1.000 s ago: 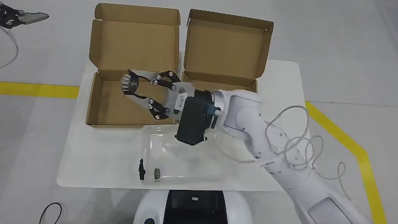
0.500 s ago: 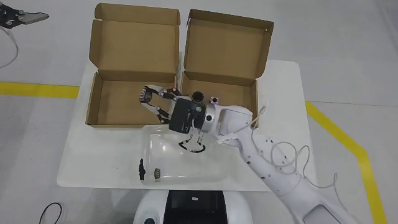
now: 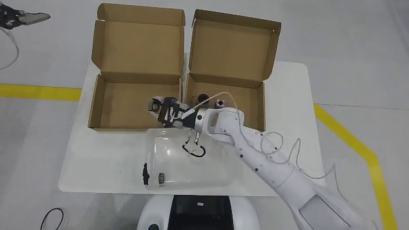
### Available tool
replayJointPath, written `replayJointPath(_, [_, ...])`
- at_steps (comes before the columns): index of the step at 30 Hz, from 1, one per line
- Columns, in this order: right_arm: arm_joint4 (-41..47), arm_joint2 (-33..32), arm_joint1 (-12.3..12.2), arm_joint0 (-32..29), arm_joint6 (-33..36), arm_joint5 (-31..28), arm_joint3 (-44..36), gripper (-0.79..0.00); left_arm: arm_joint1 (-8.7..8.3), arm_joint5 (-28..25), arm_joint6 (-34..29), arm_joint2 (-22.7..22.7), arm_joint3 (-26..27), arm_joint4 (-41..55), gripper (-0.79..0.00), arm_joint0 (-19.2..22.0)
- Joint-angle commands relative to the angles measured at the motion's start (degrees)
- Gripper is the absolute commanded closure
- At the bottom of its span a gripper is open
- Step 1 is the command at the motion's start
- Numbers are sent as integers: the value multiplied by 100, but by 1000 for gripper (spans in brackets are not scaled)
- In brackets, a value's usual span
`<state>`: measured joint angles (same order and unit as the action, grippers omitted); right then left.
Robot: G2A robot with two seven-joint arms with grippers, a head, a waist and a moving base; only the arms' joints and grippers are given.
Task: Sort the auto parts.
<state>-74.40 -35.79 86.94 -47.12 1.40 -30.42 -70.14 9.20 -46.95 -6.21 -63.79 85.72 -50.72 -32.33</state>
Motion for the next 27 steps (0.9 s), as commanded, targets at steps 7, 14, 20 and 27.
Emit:
replayJointPath(7, [547, 587, 522, 774, 1095, 103, 891, 0, 0, 0, 0, 0, 0, 0, -785, 0])
replayJointPath(14, [984, 1041, 1075, 1325, 1493, 60, 1912, 0, 0, 0, 0, 0, 0, 0, -785, 0])
replayJointPath(20, [1160, 1260, 1508, 1668, 1499, 77, 2768, 0, 0, 0, 0, 0, 0, 0, -785, 0])
replayJointPath(27, [1194, 1393, 1897, 1918, 1584, 170, 3496, -160, 0, 0, 0, 0, 0, 0, -785, 0])
